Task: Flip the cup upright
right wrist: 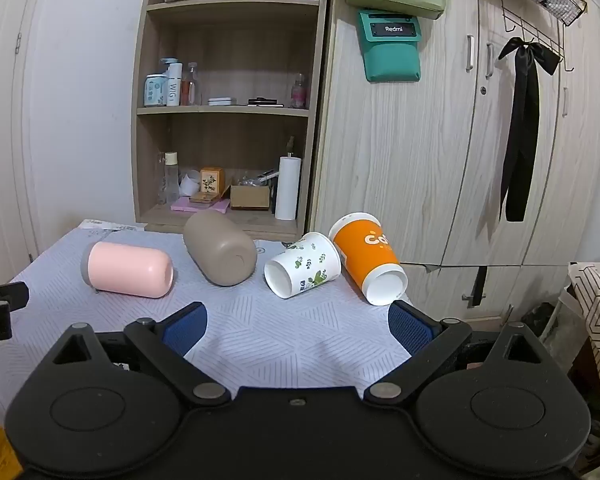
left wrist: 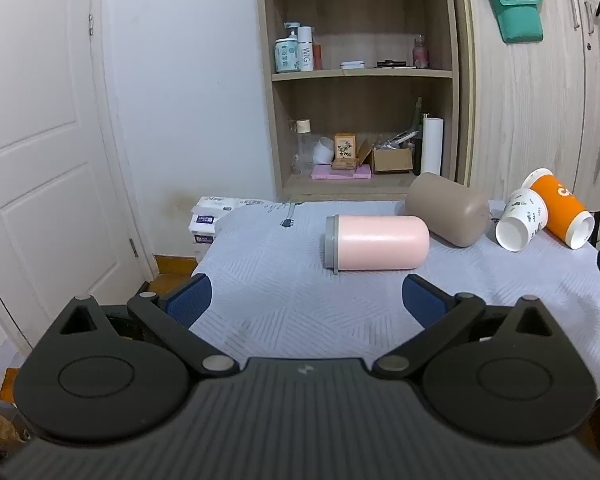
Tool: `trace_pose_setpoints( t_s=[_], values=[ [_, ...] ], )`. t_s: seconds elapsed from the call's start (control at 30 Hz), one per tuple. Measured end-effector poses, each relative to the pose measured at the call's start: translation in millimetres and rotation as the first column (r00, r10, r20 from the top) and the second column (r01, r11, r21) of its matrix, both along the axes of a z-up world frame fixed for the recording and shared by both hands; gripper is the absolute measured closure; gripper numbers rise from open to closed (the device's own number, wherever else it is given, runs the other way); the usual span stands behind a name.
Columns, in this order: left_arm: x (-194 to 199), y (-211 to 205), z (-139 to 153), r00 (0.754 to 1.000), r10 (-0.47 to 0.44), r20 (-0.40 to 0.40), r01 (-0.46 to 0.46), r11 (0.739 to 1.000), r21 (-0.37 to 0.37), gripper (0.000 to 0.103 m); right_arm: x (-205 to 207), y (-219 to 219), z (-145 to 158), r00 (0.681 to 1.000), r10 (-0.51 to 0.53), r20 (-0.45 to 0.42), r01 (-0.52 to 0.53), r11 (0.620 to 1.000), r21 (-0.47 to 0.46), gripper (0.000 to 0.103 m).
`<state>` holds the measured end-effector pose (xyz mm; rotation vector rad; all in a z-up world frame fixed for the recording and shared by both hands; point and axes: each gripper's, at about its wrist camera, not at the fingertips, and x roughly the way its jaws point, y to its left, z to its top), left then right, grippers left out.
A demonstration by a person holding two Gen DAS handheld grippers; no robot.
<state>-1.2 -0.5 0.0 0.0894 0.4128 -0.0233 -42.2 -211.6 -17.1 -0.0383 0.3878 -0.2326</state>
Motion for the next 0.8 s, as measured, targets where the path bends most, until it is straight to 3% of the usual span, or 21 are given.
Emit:
trace_pose_setpoints(
  t_s=[0.13, 0.27, 0.33, 0.8],
  values=[
    [-2, -7, 3, 1.000, -0.021, 0.014, 0.021, 1.000, 0.023, 0.000, 1, 0, -2, 1.000, -0.002, -0.001, 0.002, 1.000, -0.002, 0.004],
    [-8, -3, 9, 0.999, -0.041, 0.014, 0.041, 0.999, 0.001, 0.000, 1, 0, 0, 1.000, -0.015, -0.006, 0.015, 1.000, 0.002, 0.004],
    [-3, -3, 0, 0.999, -0.044, 0.014, 0.044, 0.999, 0.004, 0.000, 1, 0, -1, 1.000, -0.026, -0.008, 0.026, 1.000, 0.009, 0.004],
    [3, 0, -5, 1.000, -0.003, 0.008, 0.003, 1.000, 0.014, 0.000, 3, -2, -2, 0.999, -0.031, -0.006, 0.031, 0.999, 0.018, 0.004]
  ],
)
